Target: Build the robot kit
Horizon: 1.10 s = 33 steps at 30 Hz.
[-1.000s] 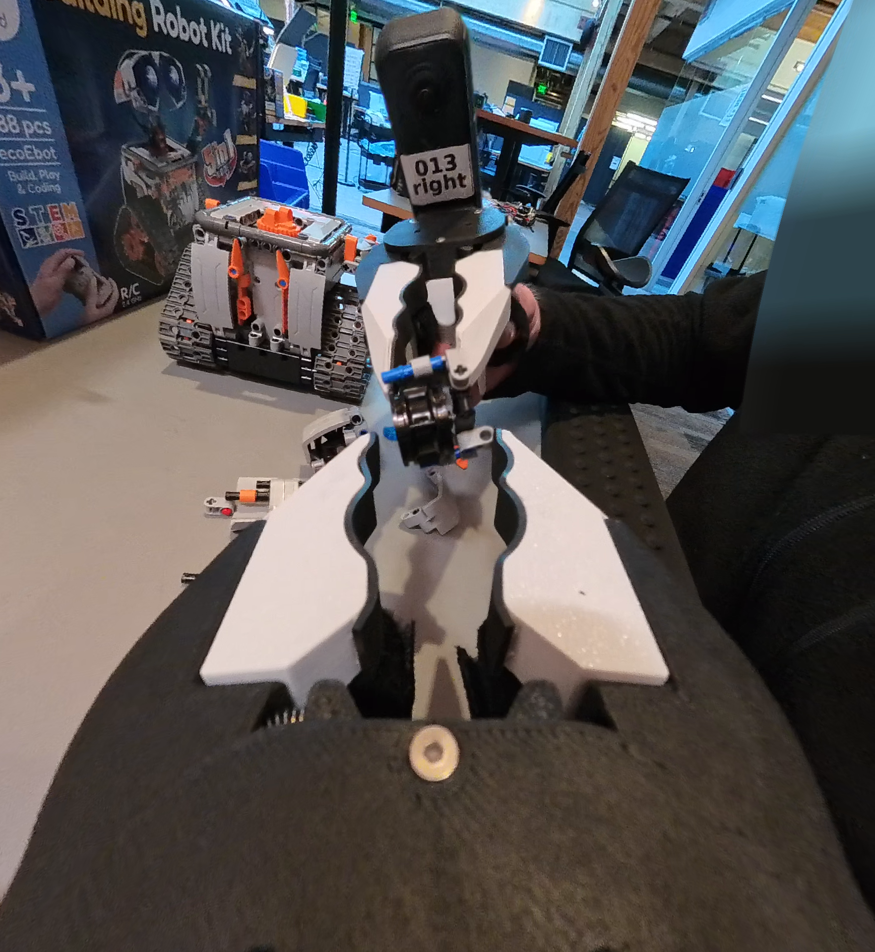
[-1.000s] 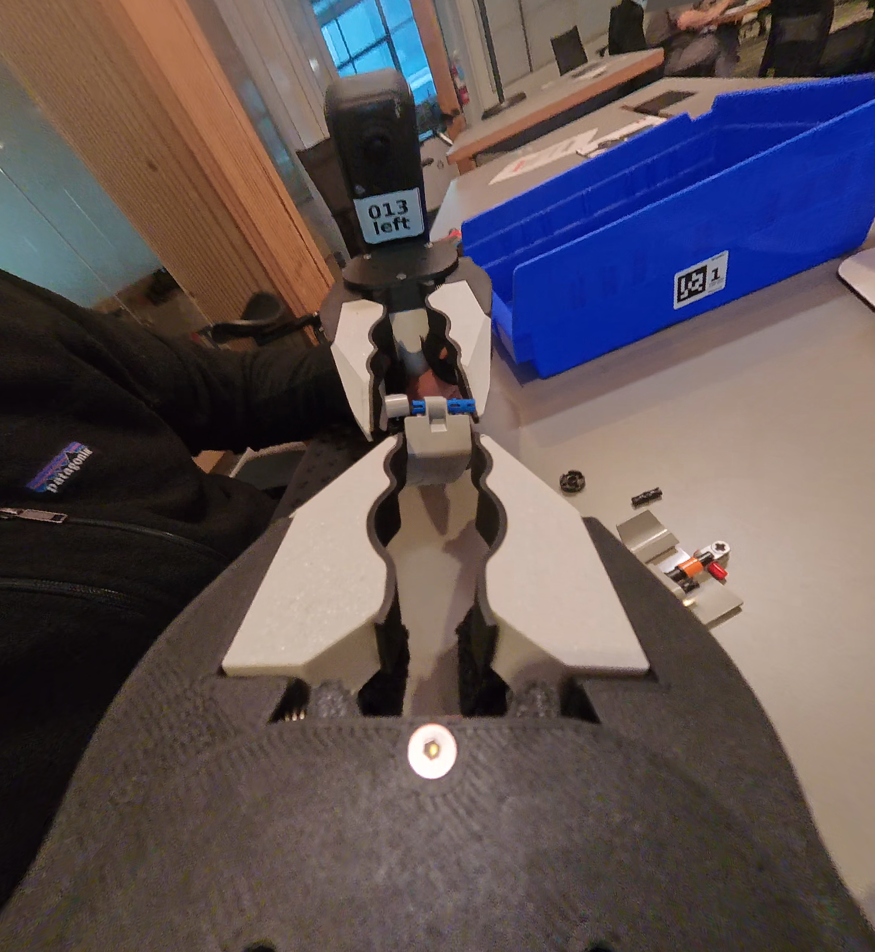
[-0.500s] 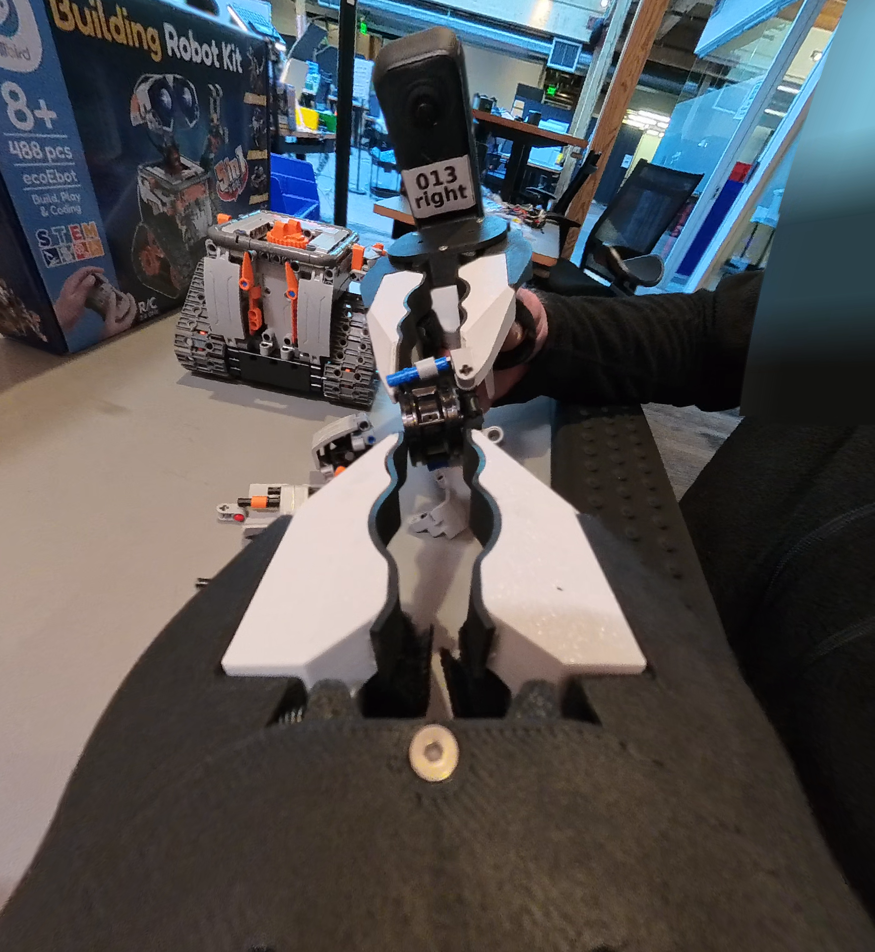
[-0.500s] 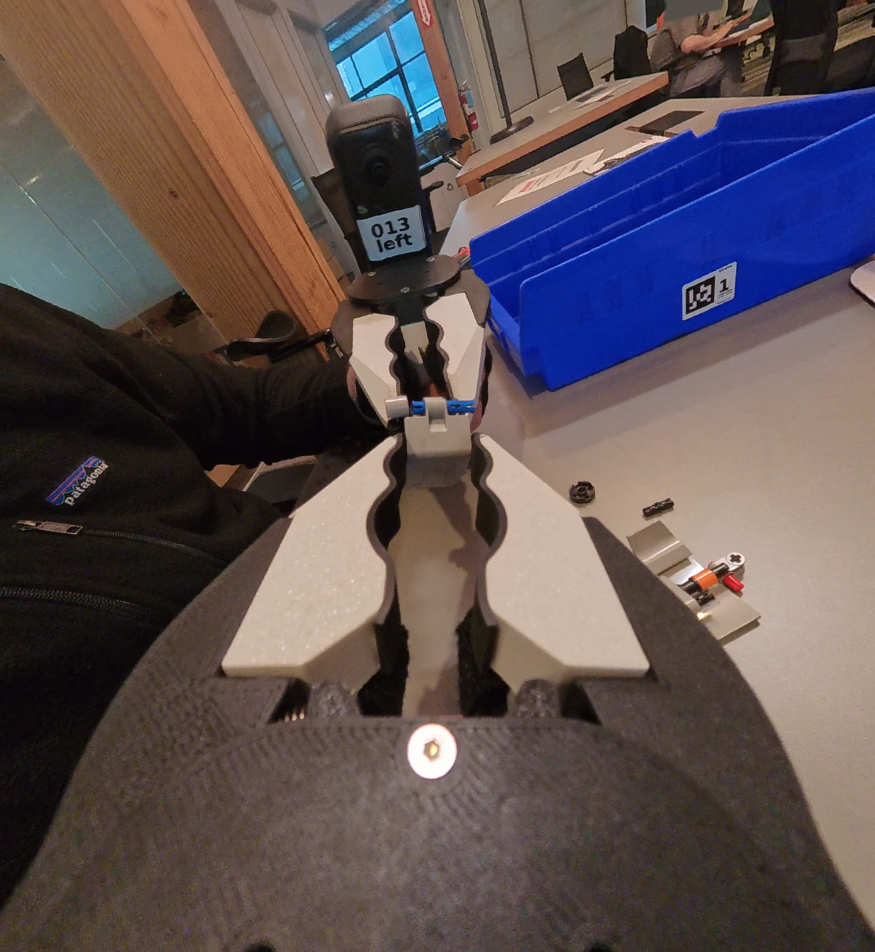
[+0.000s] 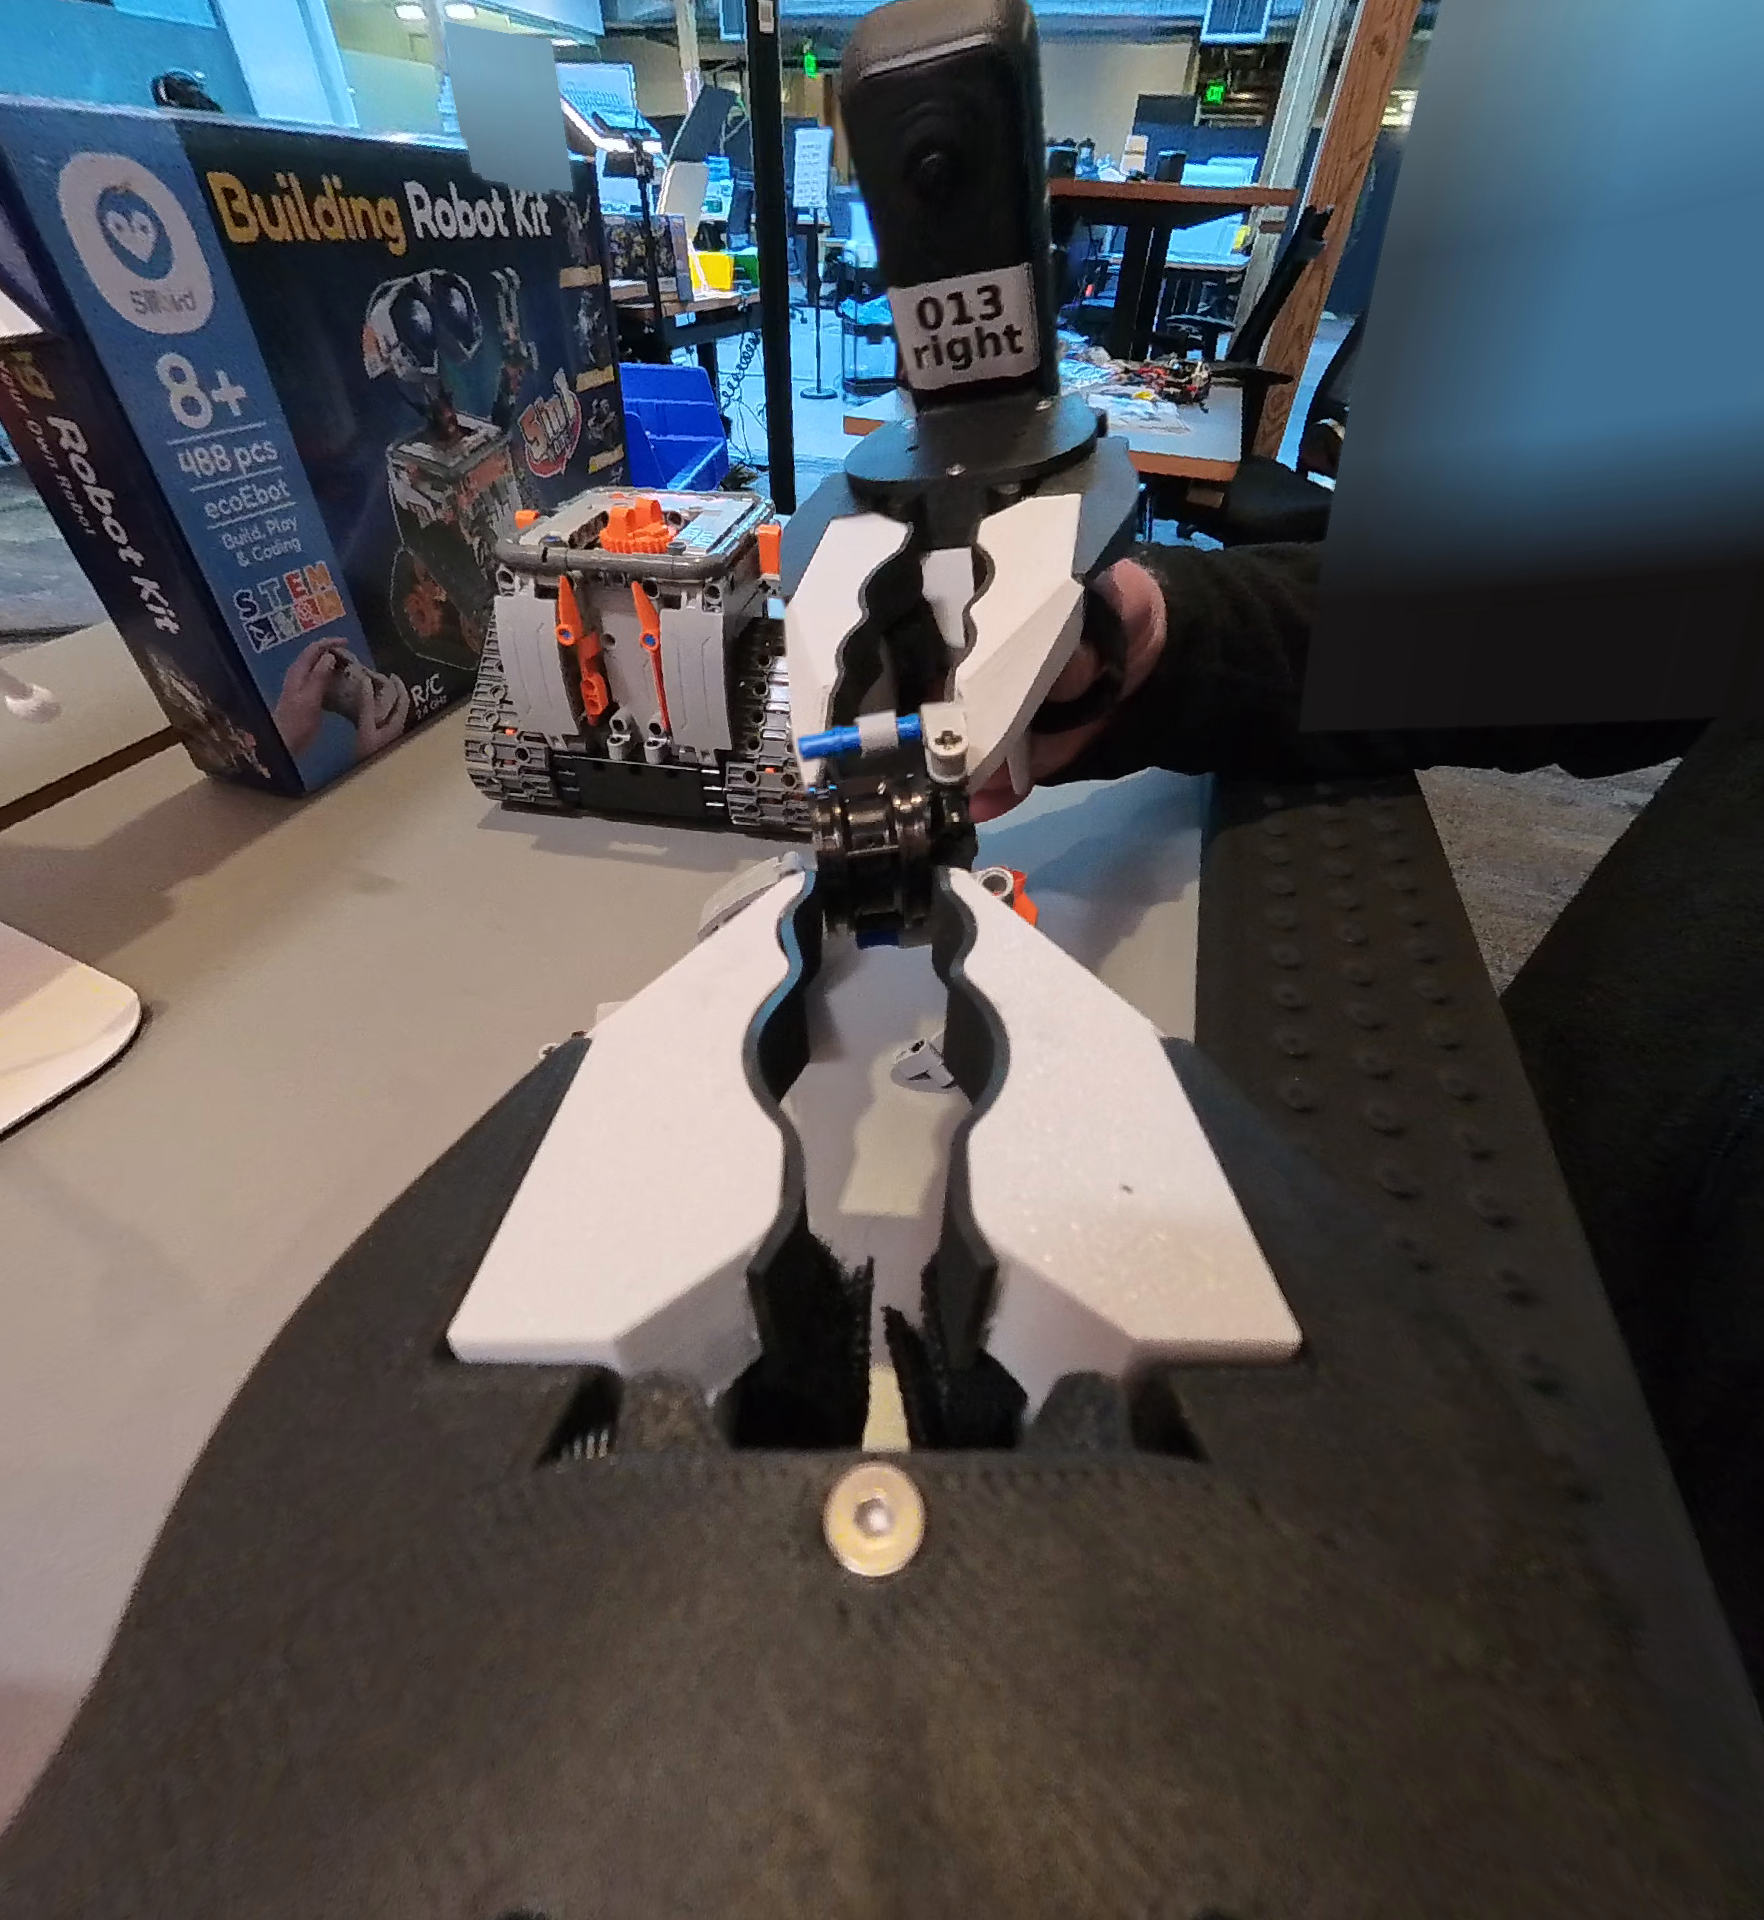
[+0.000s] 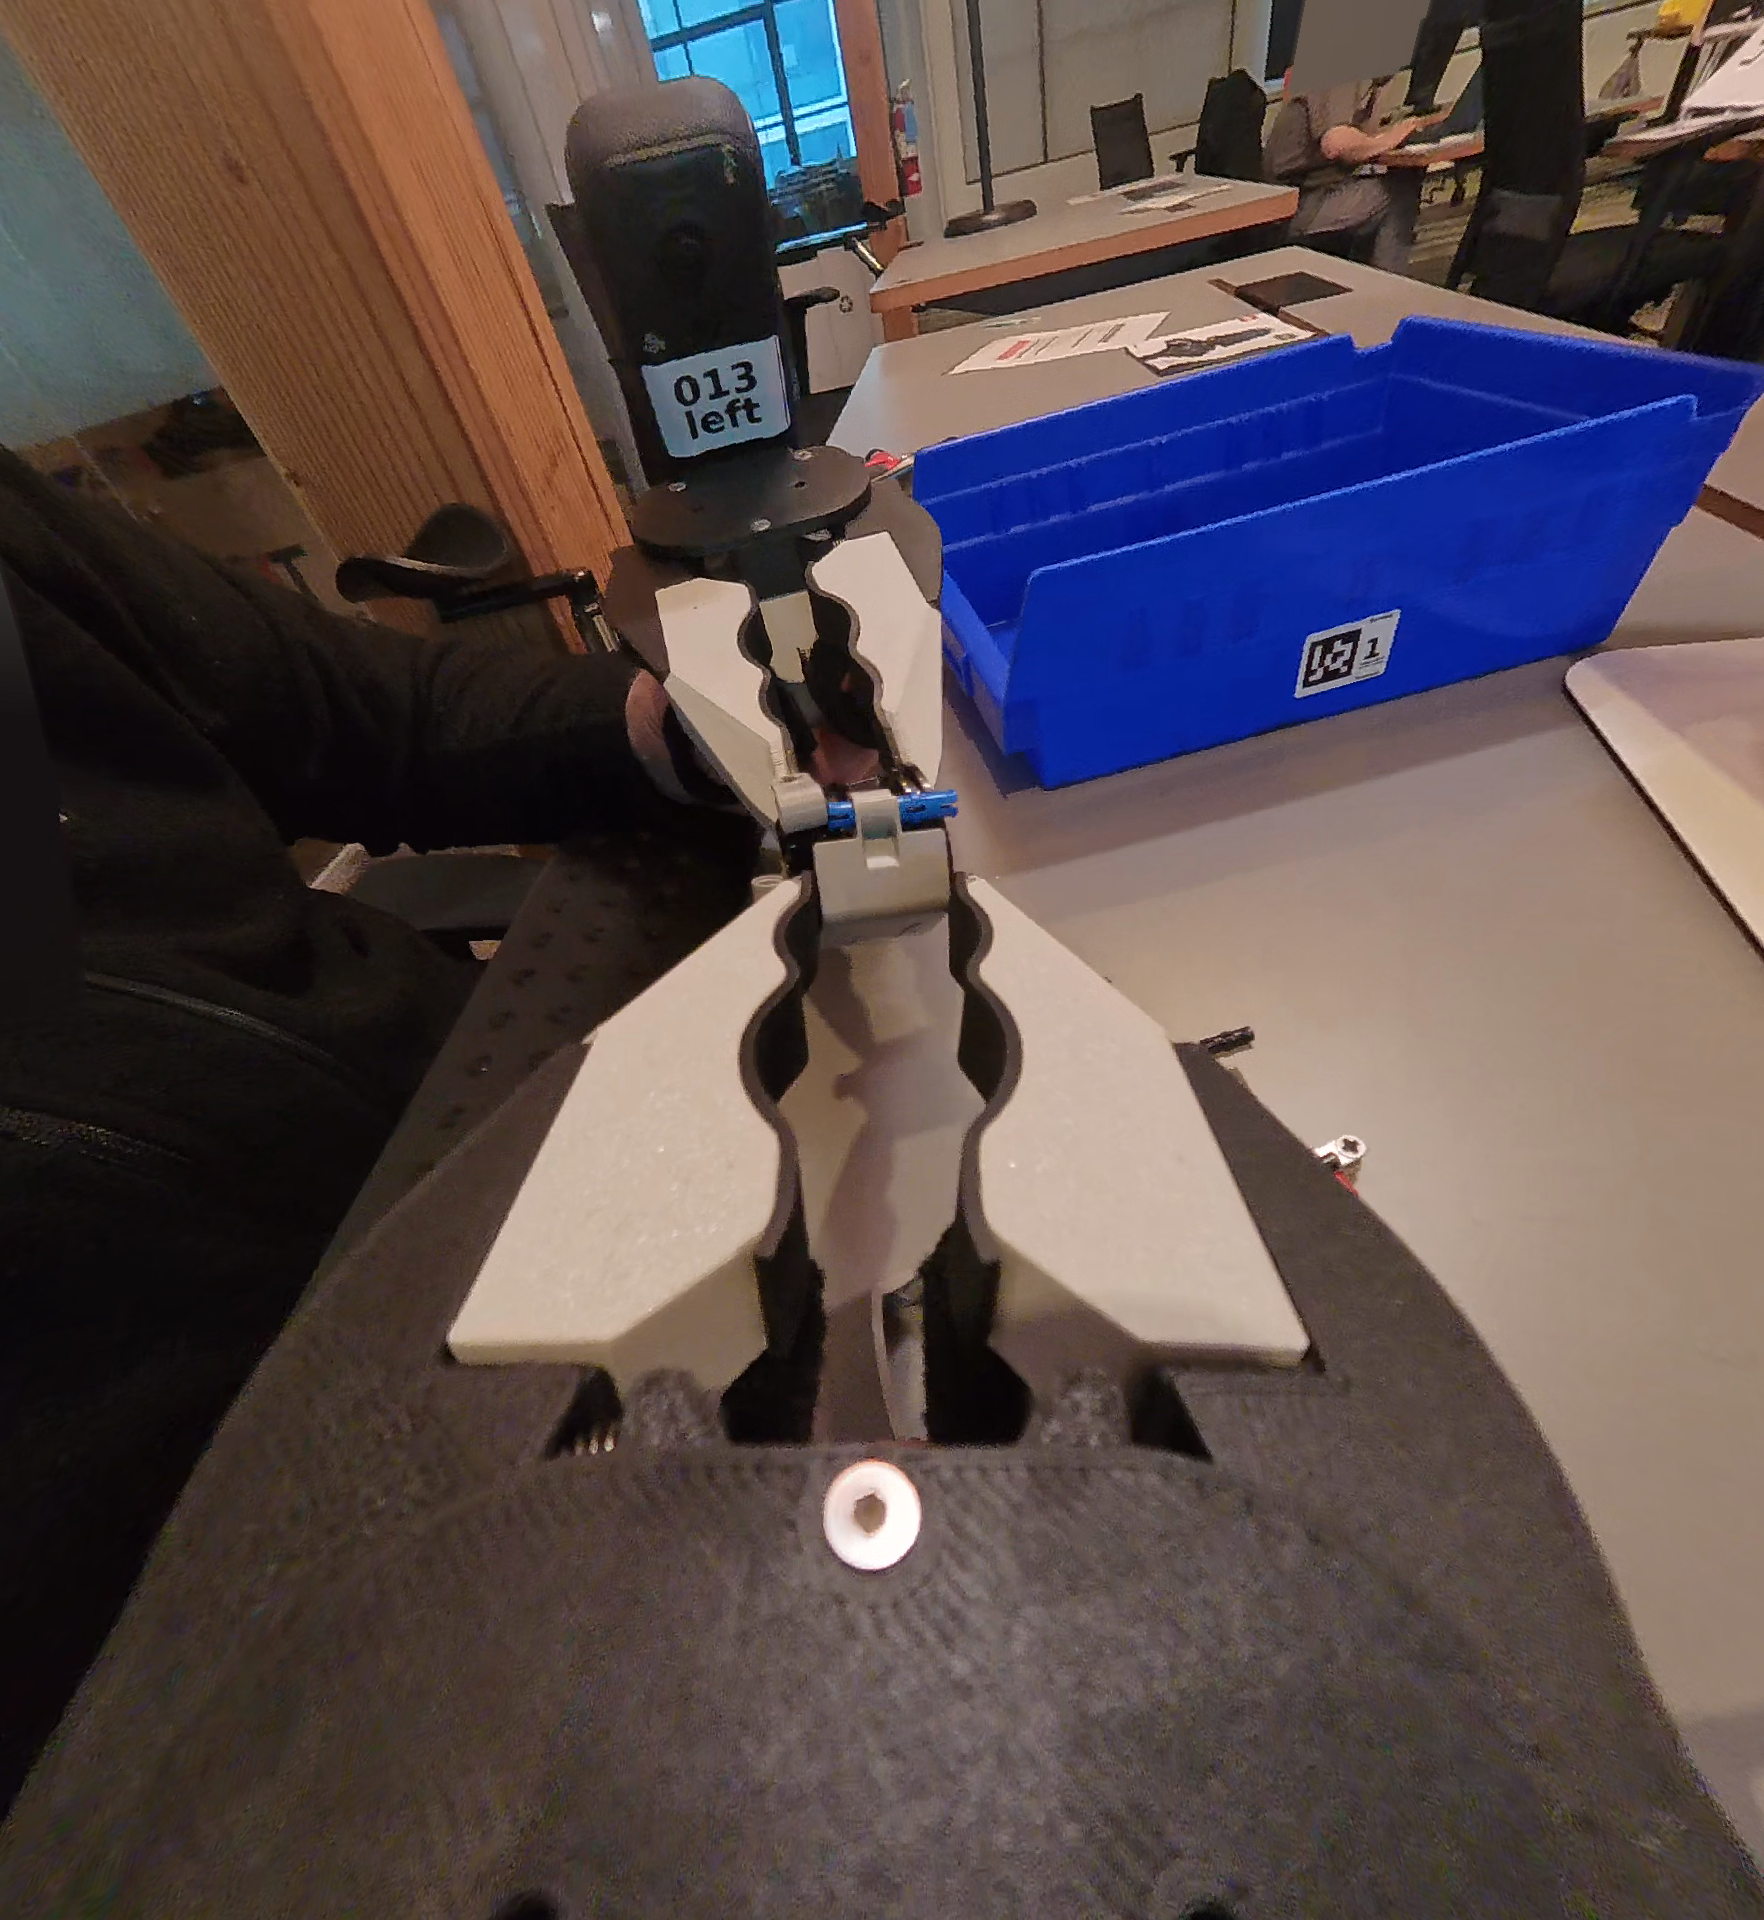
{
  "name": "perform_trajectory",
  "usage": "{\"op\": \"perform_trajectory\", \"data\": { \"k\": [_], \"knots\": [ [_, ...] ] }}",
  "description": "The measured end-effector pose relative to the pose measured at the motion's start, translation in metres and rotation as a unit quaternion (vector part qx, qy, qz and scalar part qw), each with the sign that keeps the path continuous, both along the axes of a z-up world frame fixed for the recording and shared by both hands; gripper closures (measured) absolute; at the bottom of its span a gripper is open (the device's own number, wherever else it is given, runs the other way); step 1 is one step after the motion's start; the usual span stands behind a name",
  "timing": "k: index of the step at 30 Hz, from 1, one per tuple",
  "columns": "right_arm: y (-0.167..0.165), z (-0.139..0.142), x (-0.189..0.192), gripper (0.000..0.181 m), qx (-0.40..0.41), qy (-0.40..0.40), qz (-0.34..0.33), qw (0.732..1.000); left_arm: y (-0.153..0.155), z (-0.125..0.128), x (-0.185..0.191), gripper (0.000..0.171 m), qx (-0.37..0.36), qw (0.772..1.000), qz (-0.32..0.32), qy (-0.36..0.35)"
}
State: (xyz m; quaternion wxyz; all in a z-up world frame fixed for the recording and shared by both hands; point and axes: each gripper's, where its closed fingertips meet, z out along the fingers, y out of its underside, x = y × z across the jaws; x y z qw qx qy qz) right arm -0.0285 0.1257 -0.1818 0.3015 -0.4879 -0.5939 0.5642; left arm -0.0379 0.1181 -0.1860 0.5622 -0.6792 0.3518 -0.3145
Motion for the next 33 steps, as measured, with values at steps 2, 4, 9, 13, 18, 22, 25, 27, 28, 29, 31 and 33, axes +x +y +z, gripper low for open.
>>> {"op": "perform_trajectory", "data": {
  "k": [2, 4, 9, 13, 18, 22, 25, 27, 28, 29, 31, 33],
  "knots": [
    [0.0003, 0.0003, 0.0002, 0.159, 0.005, 0.000, -0.002, 1.000, -0.0001, 0.0007, -0.0003, 0.154, -0.001, 1.000, -0.001, -0.003],
    [0.0002, 0.0000, 0.0005, 0.159, 0.004, -0.001, -0.001, 1.000, -0.0003, 0.0018, -0.0008, 0.154, -0.003, 1.000, -0.003, -0.009],
    [0.0005, -0.0018, -0.0006, 0.159, -0.016, -0.008, -0.002, 1.000, 0.0001, 0.0038, -0.0023, 0.154, -0.015, 0.999, -0.007, -0.027],
    [0.0001, -0.0010, -0.0007, 0.159, -0.017, -0.006, -0.003, 1.000, -0.0003, 0.0046, -0.0023, 0.154, -0.015, 0.999, -0.011, -0.032],
    [-0.0005, 0.0000, -0.0001, 0.159, -0.015, -0.004, -0.001, 1.000, -0.0013, 0.0053, -0.0016, 0.154, -0.012, 0.999, -0.014, -0.033],
    [-0.0001, -0.0007, -0.0001, 0.159, -0.014, -0.006, -0.002, 1.000, -0.0009, 0.0049, -0.0015, 0.154, -0.007, 1.000, -0.011, -0.026],
    [0.0012, -0.0011, -0.0001, 0.159, -0.004, -0.008, -0.007, 1.000, -0.0003, 0.0057, -0.0019, 0.154, 0.012, 1.000, 0.001, -0.010],
    [0.0023, -0.0026, 0.0005, 0.159, 0.015, -0.009, -0.012, 1.000, -0.0001, 0.0055, -0.0016, 0.155, 0.034, 0.999, 0.013, 0.015],
    [0.0020, -0.0020, 0.0007, 0.159, 0.023, -0.006, -0.013, 1.000, -0.0006, 0.0055, -0.0007, 0.154, 0.045, 0.998, 0.018, 0.027],
    [0.0021, -0.0017, 0.0009, 0.159, 0.031, -0.005, -0.014, 0.999, -0.0006, 0.0056, -0.0006, 0.154, 0.059, 0.997, 0.025, 0.041],
    [0.0011, -0.0009, 0.0019, 0.159, 0.048, -0.001, -0.012, 0.999, -0.0022, 0.0063, 0.0014, 0.154, 0.084, 0.994, 0.033, 0.065],
    [0.0002, 0.0001, 0.0031, 0.159, 0.068, 0.005, -0.010, 0.998, -0.0038, 0.0073, 0.0034, 0.154, 0.114, 0.988, 0.042, 0.092]
  ]
}}
